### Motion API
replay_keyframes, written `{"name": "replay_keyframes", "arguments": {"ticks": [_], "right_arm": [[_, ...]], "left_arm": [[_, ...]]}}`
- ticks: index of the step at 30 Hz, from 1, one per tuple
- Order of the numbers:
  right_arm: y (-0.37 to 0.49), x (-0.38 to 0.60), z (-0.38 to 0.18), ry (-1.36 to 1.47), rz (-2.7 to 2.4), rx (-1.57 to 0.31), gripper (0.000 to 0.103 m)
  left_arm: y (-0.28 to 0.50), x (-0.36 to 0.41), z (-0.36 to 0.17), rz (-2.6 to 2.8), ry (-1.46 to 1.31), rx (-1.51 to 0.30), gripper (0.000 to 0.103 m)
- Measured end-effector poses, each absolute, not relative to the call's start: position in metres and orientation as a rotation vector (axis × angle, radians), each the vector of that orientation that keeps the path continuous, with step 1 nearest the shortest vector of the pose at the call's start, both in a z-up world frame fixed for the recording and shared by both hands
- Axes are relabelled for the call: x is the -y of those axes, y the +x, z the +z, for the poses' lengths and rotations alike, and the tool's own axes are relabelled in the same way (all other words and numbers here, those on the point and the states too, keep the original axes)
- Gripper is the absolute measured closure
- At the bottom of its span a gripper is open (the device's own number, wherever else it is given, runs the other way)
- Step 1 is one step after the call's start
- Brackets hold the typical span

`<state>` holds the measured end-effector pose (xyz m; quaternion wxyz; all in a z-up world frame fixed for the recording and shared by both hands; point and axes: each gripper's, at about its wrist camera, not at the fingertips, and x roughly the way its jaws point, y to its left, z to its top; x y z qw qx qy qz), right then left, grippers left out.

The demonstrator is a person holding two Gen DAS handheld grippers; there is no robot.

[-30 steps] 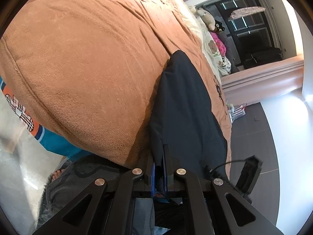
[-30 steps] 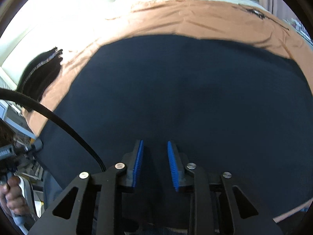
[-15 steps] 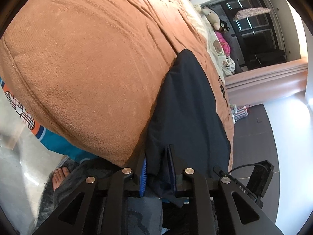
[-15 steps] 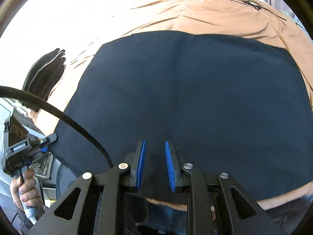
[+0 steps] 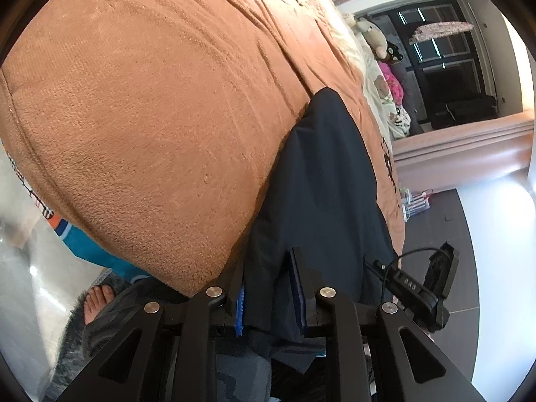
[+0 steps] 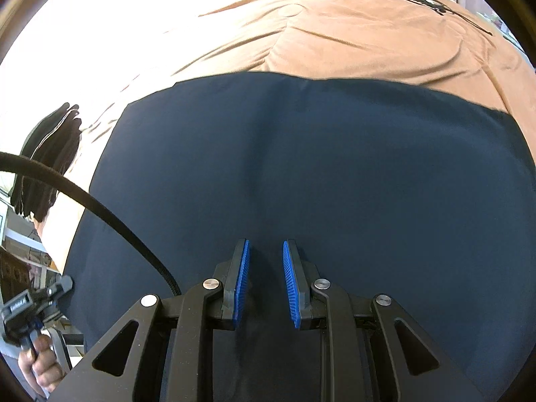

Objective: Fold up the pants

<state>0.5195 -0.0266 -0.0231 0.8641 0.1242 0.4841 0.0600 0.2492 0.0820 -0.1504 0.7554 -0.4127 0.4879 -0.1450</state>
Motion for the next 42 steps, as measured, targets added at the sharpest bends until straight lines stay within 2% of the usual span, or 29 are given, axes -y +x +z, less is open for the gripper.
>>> {"name": "replay_keyframes", "arguments": {"ticks": [21,22,23,26,32,42], "right_arm": [[0.584,0.047,-0.018,0.224,0.053,-1.002,0.086],[0.584,0.048,-0.018,0.231,0.057,-1.0,0.086],[0.583,0.048,-0.018,0.235,0.06,-1.002,0.085],[0.574,0.047,-0.011,0.234,0.066,-0.989,0.085],[0.549,0.043,-0.001,0.258,0.114,-0.944,0.085],[0.497,0.027,-0.027,0.278,0.209,-0.983,0.085]], "left_arm": [[0.254,-0.078,-0.153,-0.265,-0.96,-1.054,0.081],[0.254,-0.076,-0.153,-0.268,-0.956,-1.058,0.084],[0.254,-0.075,-0.152,-0.272,-0.952,-1.061,0.089],[0.252,-0.075,-0.146,-0.283,-0.945,-1.043,0.094],[0.251,-0.07,-0.128,-0.3,-0.916,-1.012,0.096],[0.252,-0.049,-0.08,-0.352,-0.83,-0.941,0.096]]}}
